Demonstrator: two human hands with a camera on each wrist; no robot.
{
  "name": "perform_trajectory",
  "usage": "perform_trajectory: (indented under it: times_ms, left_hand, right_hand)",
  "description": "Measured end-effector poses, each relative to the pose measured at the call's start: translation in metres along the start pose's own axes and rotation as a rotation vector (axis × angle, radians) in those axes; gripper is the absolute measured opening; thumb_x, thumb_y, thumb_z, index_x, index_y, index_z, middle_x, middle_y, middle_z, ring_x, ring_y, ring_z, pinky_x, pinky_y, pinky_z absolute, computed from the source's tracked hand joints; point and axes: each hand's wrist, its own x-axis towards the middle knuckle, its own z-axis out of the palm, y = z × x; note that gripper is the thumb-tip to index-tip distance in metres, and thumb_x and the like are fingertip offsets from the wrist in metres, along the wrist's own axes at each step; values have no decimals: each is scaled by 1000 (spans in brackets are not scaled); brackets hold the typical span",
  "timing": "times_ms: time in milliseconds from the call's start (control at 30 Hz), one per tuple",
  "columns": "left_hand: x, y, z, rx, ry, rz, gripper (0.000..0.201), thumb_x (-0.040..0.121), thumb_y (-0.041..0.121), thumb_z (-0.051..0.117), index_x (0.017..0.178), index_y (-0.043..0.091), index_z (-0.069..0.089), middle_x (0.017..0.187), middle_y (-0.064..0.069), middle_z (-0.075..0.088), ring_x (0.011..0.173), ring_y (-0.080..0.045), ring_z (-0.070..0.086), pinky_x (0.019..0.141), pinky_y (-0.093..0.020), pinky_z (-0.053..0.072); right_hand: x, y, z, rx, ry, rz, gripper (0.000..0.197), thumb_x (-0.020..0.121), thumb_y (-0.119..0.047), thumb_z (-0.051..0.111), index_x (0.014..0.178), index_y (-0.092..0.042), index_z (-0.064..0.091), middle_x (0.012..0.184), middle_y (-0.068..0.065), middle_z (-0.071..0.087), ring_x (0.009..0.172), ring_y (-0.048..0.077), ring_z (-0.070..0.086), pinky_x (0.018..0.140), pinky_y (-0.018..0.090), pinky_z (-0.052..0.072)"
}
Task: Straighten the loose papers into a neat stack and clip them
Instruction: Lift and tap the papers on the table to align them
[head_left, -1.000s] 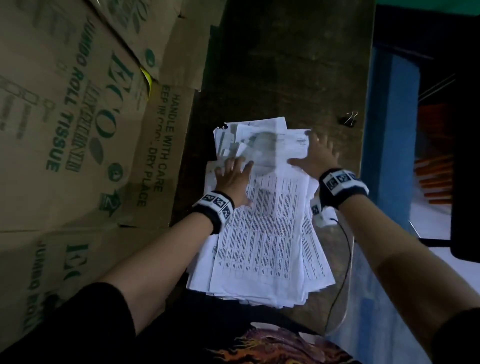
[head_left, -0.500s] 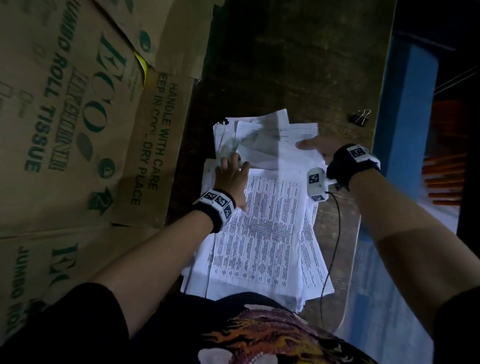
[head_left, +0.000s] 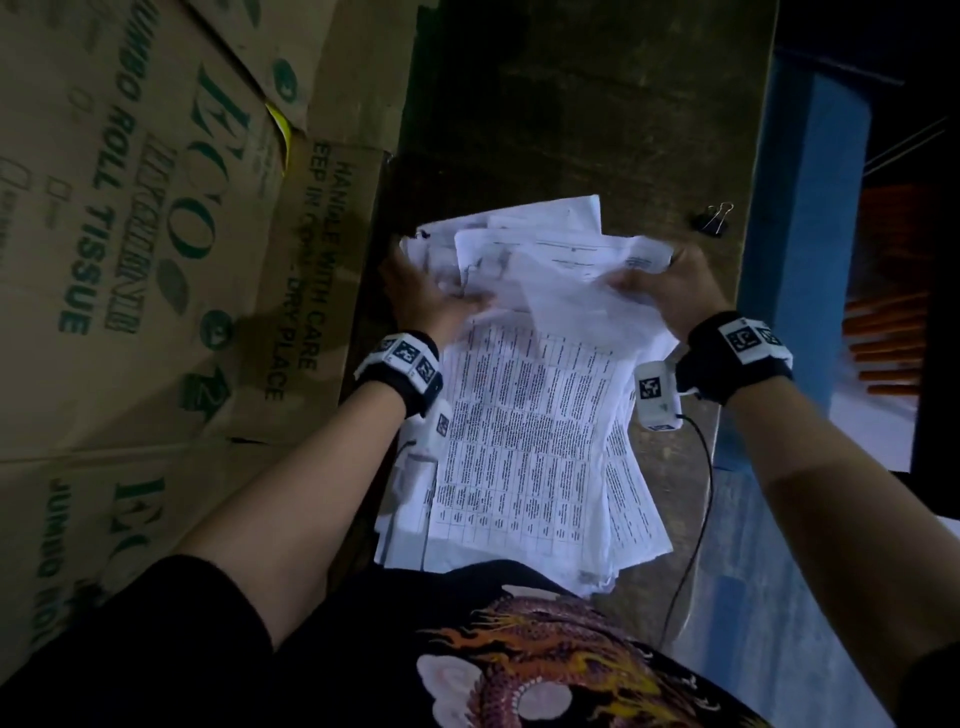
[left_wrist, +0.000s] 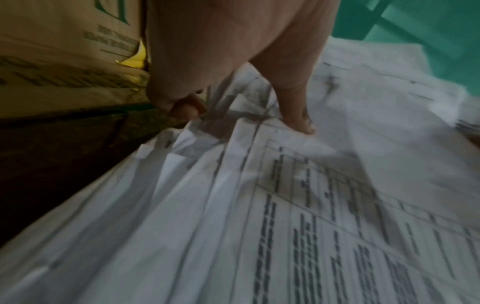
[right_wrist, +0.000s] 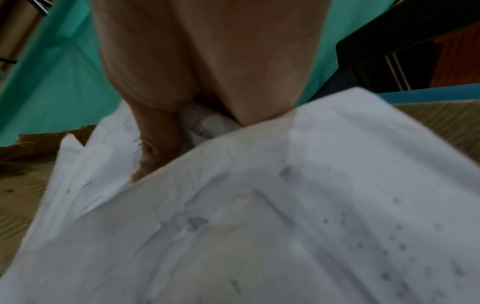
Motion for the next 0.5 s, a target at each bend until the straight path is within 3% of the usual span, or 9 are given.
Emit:
perform_trajectory:
  times_ms: [67,133,200,267,300,367,400,433,500]
  left_hand:
    - [-1,10,-9,7,-47,-43,135,42,40,95,149,26,14,154,-2,27,138,-21,32,111,-45,34]
    - [-3,19,-16,-55,-177,-87,119,49,37,93,145,17,27,135,1,46,115,-13,49,93,-40,51]
    - [-4,25,-19,-40,-220,-107,95,61,25,89,138,12,36,119,2,52,105,-13,53,77,-27,50]
    - [-2,26,-20,-24,-232,-88,89,62,23,89,135,11,39,121,3,51,114,-15,50,83,-27,44]
    - [-1,26,-19,-7,-249,-100,89,62,26,88,135,11,39,121,7,49,115,-13,49,86,-29,42]
    - [-1,28,-17,32,-261,-96,77,67,29,86,129,10,44,114,9,51,106,-9,51,85,-28,41]
    - [0,28,-17,42,-258,-85,69,69,29,85,123,9,46,112,7,54,102,-9,53,84,-27,42]
    - [3,29,-16,38,-246,-91,73,69,30,84,127,6,47,114,4,57,102,-11,55,83,-28,43]
    - [1,38,-16,57,-261,-91,84,63,40,86,130,6,48,117,1,60,104,-16,58,87,-32,47]
  right_hand:
    - [-6,-2,-2,48,17,-3,12,77,-1,76,88,-1,71,82,3,76,75,19,73,72,32,58]
    - [-9,-3,-4,76,23,-13,12,77,0,75,87,-4,72,83,3,76,78,21,73,78,38,59]
    - [-10,-3,-2,49,58,-29,16,77,-1,76,90,-9,72,84,0,76,78,15,72,79,38,57]
    - [-8,-5,3,-121,130,-59,27,79,-5,75,103,-15,68,96,-1,73,86,4,68,81,33,54]
    - [-8,-4,5,-246,183,-97,38,80,-9,75,115,-18,63,111,2,68,100,7,65,90,35,52]
    - [-14,-3,14,-485,302,-184,54,80,-19,75,129,-24,53,136,6,49,129,22,46,110,54,33]
    - [-21,-4,23,-591,333,-239,53,80,-22,75,129,-25,52,141,7,43,135,27,36,113,59,20]
    - [-27,-3,34,-702,313,-328,51,80,-24,74,127,-24,54,141,7,42,137,28,32,111,59,13]
    - [-35,3,63,-939,124,-493,55,78,-29,76,128,-23,55,139,7,45,135,26,35,108,56,19]
